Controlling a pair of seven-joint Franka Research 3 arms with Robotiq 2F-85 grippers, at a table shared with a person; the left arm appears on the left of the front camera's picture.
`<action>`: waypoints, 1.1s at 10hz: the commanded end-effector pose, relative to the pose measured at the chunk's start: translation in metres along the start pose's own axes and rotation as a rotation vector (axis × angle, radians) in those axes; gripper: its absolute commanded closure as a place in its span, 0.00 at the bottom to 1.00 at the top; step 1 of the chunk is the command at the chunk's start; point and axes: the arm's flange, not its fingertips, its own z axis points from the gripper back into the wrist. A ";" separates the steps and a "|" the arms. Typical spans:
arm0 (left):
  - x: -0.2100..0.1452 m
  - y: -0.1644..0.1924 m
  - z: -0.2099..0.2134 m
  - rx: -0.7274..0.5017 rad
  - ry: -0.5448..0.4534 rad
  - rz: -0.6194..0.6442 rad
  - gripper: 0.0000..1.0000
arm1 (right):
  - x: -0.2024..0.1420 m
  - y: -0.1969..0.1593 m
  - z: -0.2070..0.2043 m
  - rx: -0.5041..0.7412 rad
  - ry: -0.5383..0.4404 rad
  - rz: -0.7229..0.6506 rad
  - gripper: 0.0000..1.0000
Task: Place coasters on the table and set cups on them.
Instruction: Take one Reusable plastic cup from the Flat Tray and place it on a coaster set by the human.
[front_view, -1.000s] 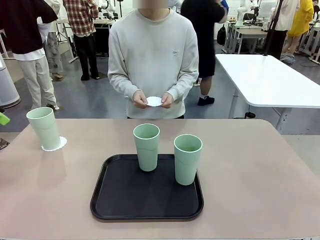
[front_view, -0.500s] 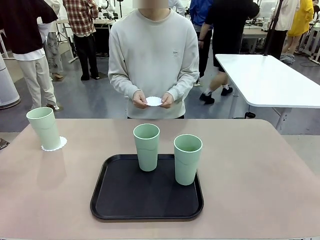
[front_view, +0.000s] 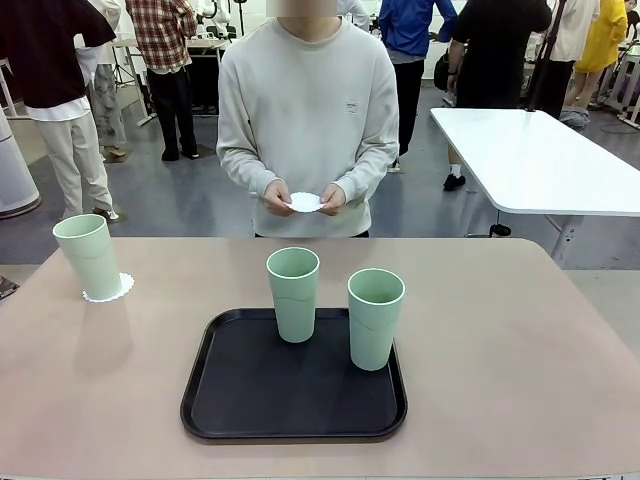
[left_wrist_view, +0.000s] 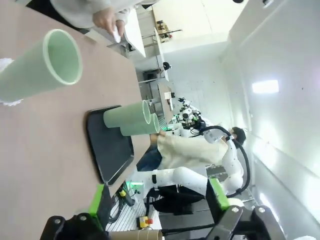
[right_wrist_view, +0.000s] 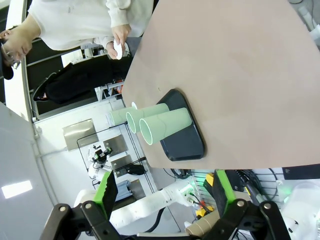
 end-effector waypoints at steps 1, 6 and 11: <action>0.019 0.007 0.027 0.048 -0.010 -0.016 0.00 | -0.001 -0.001 0.000 0.018 0.004 0.005 0.00; 0.018 0.010 0.048 0.110 0.046 -0.068 0.00 | -0.001 -0.001 0.000 0.018 0.004 0.005 0.00; 0.022 0.009 0.047 0.085 -0.013 -0.033 0.00 | -0.001 -0.001 0.000 0.018 0.004 0.005 0.00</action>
